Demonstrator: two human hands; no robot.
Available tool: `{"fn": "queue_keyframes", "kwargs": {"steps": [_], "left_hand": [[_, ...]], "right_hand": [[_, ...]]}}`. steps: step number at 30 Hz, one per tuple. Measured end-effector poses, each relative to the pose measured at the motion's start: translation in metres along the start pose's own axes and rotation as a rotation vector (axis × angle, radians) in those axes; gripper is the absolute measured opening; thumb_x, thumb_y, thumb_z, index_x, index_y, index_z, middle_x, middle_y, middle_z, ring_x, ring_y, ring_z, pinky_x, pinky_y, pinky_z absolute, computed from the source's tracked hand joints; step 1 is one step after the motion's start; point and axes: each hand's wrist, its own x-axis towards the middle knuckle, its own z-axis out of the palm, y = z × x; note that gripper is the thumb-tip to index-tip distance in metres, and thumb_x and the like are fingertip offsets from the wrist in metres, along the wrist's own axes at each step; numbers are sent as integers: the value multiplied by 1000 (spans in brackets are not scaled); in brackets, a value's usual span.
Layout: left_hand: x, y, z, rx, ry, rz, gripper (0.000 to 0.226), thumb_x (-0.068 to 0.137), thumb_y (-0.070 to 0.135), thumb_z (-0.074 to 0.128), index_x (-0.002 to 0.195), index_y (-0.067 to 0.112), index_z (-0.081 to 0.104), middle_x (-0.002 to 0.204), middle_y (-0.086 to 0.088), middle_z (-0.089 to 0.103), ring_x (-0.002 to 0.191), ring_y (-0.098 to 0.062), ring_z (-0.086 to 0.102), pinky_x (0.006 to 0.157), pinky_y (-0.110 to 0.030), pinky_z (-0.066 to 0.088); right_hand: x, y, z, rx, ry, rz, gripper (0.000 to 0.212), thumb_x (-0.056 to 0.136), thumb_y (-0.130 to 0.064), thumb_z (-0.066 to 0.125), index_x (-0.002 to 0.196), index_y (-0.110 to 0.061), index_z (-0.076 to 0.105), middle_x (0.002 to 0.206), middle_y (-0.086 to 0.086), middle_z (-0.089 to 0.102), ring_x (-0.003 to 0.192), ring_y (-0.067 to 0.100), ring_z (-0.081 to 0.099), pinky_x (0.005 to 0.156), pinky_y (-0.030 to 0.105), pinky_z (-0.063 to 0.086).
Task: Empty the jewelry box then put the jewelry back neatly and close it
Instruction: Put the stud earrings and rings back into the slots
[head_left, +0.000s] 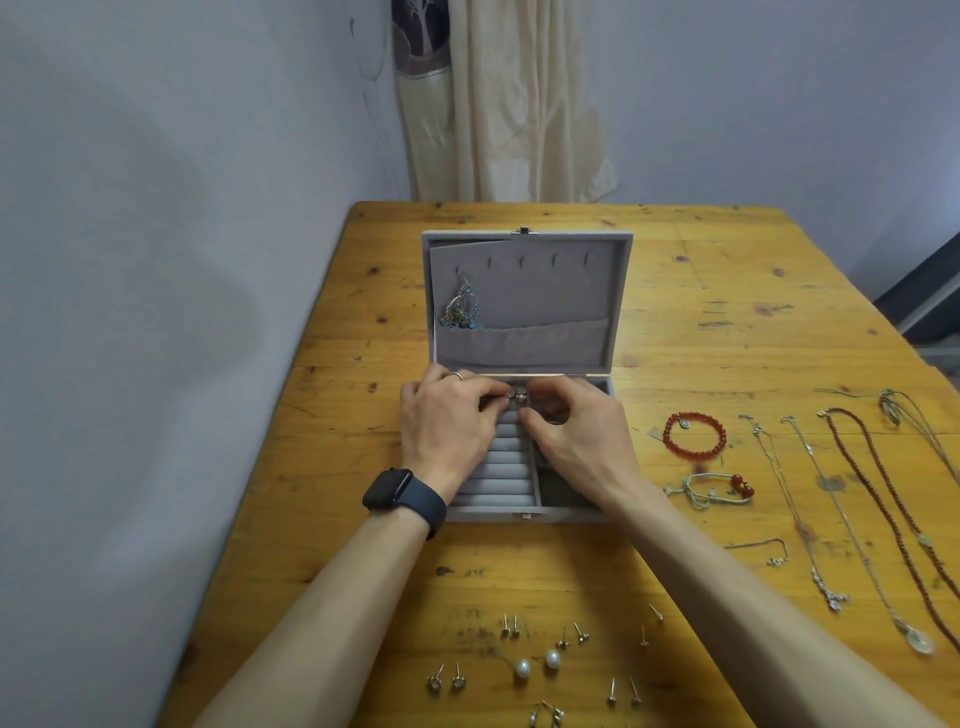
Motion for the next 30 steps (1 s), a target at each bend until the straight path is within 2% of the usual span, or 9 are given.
{"fn": "queue_keyframes", "kwargs": {"steps": [3,7,11,15,17,19,22,25,30], "left_hand": [[1,-1,-2,18,-3,31,19,94,42,62,105,36,75,100,14,73,102,-15,53,80,-33,31],[-2,-7,-8,-68,101,83,12,92,35,68,101,33,76,87,12,73,92,-17,59,77,-32,33],[-6,-11,-15,-324,46,56,14,89,39,71,101,38,76,83,14,72,86,-9,59,78,-42,51],[-5,-8,-23,-486,-24,-43,13,88,40,73,99,40,77,88,17,73,88,-2,61,76,-29,54],[-5,-6,-27,-509,-16,-43,13,87,39,74,99,38,78,88,19,74,85,0,61,73,-22,52],[-3,-5,-28,-481,3,-29,14,87,38,74,100,38,78,89,17,74,84,-2,59,74,-25,51],[-1,-9,-26,-288,74,-6,15,89,34,71,103,38,76,95,16,73,90,-12,56,78,-41,50],[-5,-16,-20,-51,121,48,20,88,29,69,106,34,75,107,12,69,101,-18,55,80,-38,47],[-19,-20,-1,122,70,140,18,87,31,67,101,27,78,118,5,68,114,-21,55,87,-40,44]], "right_hand": [[0,1,0,4,-3,4,27,85,-26,73,111,-16,73,101,-3,71,87,8,66,86,27,56],[-2,-2,-2,9,35,-44,24,88,-26,71,110,-19,72,101,-4,70,91,8,63,86,30,54],[0,-8,-5,84,40,-92,19,89,-29,72,107,-26,76,100,-12,74,95,6,65,86,28,52],[1,-15,-8,254,-4,-29,11,92,-28,71,100,-25,78,89,-15,75,86,1,67,76,18,48],[-1,-18,-9,305,8,-37,10,92,-25,71,100,-22,76,87,-14,74,85,3,68,74,18,50],[-1,-20,-11,324,18,-52,8,91,-24,72,99,-21,75,86,-14,74,84,5,69,73,23,54],[3,-16,-12,182,42,-124,9,92,-23,71,99,-19,74,86,-10,73,80,8,68,72,32,57],[6,-10,-8,-47,98,-179,9,92,-23,70,98,-17,73,87,-3,74,79,18,63,70,41,54],[4,-11,6,-287,145,-238,10,93,-24,67,94,-16,74,87,0,74,81,22,56,68,33,46]]}}
